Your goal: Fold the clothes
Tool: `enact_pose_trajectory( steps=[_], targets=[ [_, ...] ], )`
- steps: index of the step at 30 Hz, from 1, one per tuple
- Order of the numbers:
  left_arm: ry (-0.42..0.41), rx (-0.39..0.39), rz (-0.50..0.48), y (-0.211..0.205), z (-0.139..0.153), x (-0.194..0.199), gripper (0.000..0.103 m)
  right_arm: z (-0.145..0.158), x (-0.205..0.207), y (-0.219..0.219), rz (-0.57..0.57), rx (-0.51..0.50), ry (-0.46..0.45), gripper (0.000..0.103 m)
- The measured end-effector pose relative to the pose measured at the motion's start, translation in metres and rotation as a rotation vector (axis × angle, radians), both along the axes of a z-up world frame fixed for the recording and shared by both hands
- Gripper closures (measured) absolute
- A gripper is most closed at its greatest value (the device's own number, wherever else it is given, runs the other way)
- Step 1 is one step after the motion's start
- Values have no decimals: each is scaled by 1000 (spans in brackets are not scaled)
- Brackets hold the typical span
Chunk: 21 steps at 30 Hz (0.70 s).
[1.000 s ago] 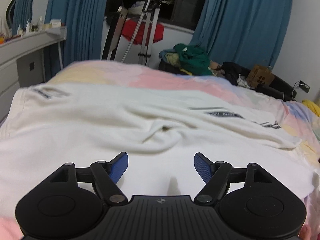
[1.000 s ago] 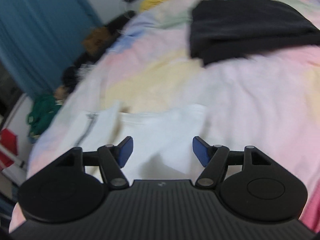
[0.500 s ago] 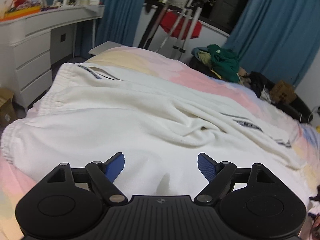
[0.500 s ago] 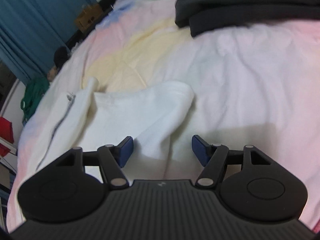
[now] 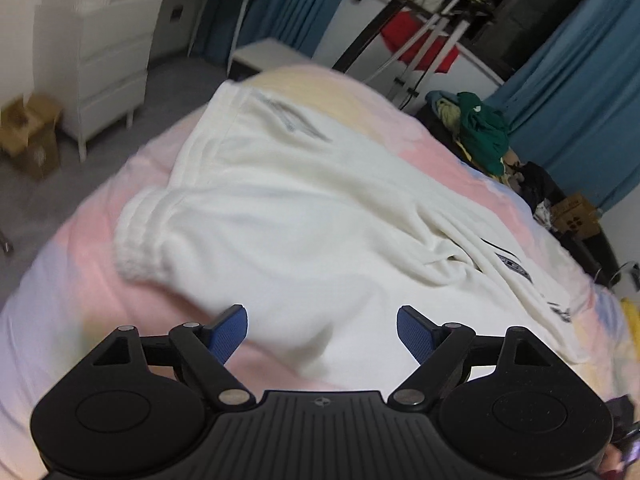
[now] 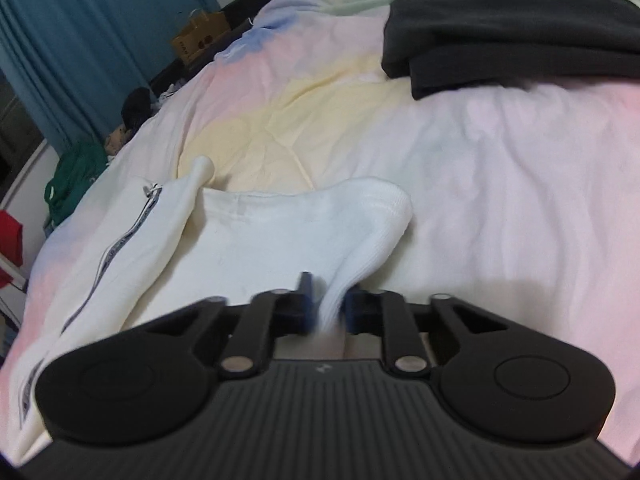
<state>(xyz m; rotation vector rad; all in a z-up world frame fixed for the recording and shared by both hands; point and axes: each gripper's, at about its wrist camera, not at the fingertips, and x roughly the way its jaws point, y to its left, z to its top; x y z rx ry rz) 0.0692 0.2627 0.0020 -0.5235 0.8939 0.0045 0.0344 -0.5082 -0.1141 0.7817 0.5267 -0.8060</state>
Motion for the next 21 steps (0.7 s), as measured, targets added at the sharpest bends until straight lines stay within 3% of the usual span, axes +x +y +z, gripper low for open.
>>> enact_pose_trajectory(
  steps=[7, 10, 13, 17, 21],
  targets=[
    [83, -151, 160, 45, -10, -10, 19, 26, -16, 9, -49, -126, -81, 96],
    [158, -212, 223, 53, -25, -12, 19, 31, -14, 14, -39, -173, -53, 96],
    [225, -289, 268, 59, -44, -16, 19, 28, -12, 13, -35, -165, -35, 96],
    [306, -308, 302, 61, -68, -5, 21, 22, -13, 10, -51, -129, -34, 96],
    [249, -349, 349, 66, -80, 6, 25, 17, -12, 9, -59, -101, -20, 96]
  ],
)
